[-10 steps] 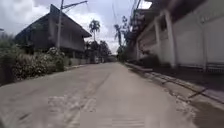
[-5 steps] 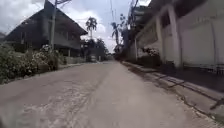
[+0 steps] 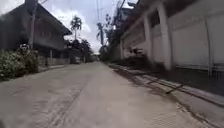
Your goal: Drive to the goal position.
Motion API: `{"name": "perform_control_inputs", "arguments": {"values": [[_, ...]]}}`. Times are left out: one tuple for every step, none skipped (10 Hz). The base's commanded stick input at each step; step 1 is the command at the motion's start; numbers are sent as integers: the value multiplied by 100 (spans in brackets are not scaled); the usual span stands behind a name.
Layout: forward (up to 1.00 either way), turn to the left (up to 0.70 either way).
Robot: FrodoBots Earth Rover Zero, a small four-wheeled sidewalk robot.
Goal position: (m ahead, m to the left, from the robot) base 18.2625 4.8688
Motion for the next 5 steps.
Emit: {"name": "perform_control_inputs", "arguments": {"values": [[100, 8], [100, 24], [100, 27], [100, 23], [100, 19]]}}
